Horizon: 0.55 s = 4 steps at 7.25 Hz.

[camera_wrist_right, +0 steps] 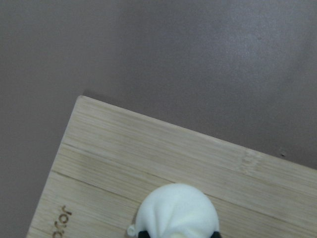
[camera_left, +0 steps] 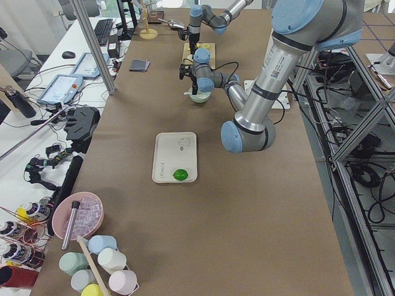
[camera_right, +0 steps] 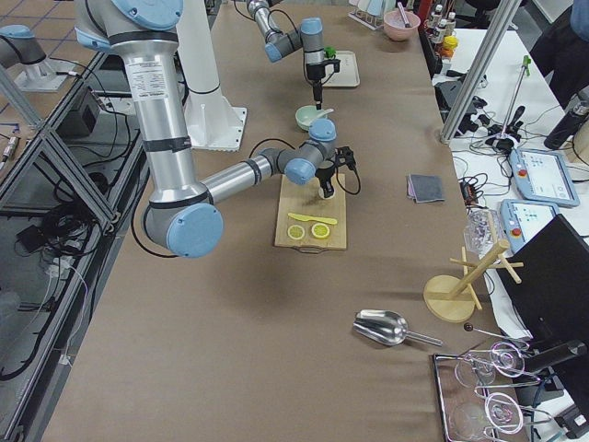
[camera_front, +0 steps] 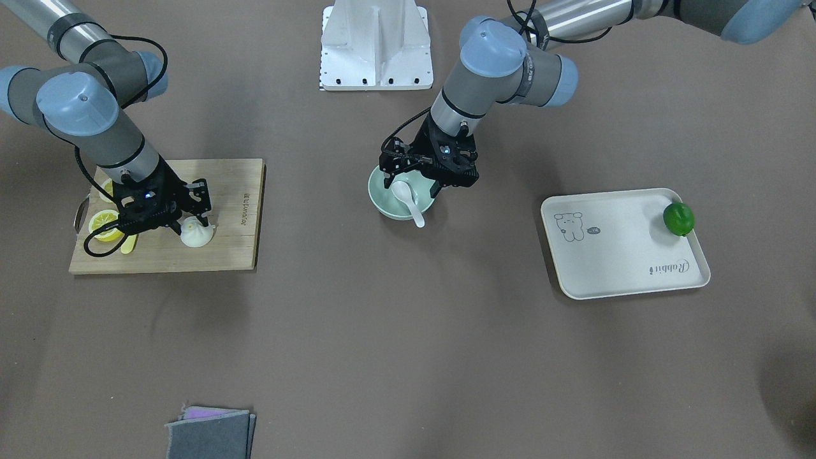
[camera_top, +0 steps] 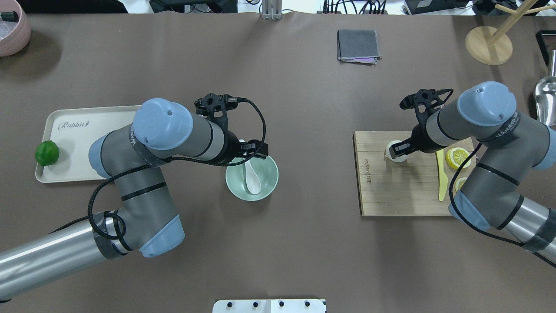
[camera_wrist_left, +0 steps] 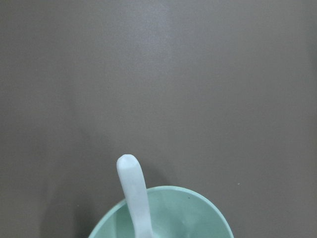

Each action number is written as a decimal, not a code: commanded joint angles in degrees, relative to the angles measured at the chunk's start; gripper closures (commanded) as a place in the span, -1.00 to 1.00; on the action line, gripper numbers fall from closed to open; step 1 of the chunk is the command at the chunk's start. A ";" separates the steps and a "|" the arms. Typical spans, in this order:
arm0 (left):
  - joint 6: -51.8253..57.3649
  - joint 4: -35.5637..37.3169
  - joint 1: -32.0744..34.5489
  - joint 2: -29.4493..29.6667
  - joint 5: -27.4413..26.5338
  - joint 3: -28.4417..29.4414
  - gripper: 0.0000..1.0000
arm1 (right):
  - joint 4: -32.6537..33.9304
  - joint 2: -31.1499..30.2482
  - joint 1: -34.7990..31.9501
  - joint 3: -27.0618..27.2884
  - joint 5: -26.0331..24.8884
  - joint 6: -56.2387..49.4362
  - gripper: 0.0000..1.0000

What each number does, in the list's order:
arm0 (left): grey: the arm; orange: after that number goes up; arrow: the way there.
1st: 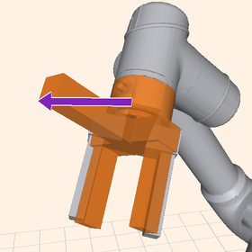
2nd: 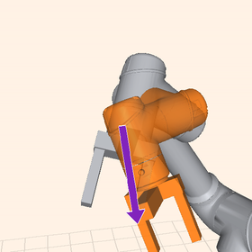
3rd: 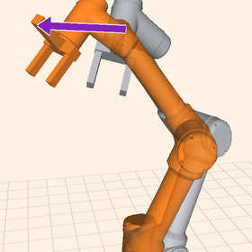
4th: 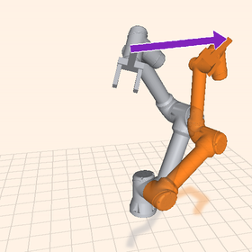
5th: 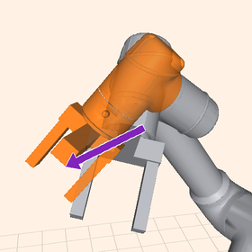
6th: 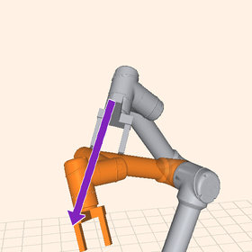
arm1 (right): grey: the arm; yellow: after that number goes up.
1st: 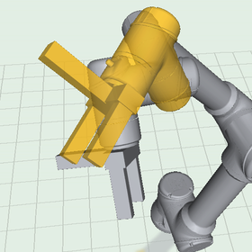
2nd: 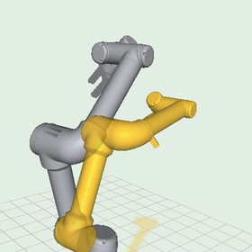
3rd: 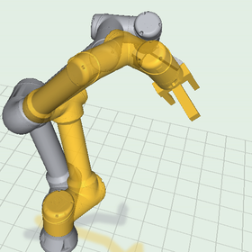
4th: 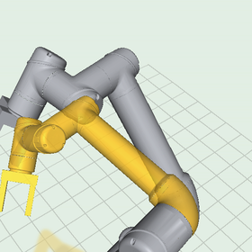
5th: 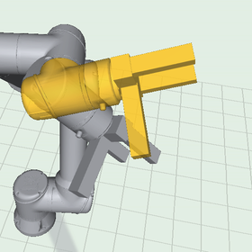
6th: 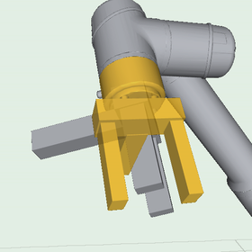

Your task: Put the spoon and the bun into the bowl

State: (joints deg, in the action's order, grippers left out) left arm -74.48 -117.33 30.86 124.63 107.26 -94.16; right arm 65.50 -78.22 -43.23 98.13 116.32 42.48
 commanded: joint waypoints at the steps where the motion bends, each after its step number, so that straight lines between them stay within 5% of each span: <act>1: 0.39 0.00 4.18 -0.27 3.45 -0.32 -0.95 | 0.58 0.52 -1.06 0.74 0.84 0.32 1.00; 4: 17.01 -0.26 21.29 -15.76 25.75 -9.09 -0.95 | 9.80 16.11 4.69 2.68 -2.73 16.42 1.00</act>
State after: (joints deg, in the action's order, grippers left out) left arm -65.69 -117.46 45.58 115.94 125.02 -99.76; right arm 72.29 -68.56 -42.22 100.32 115.97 51.42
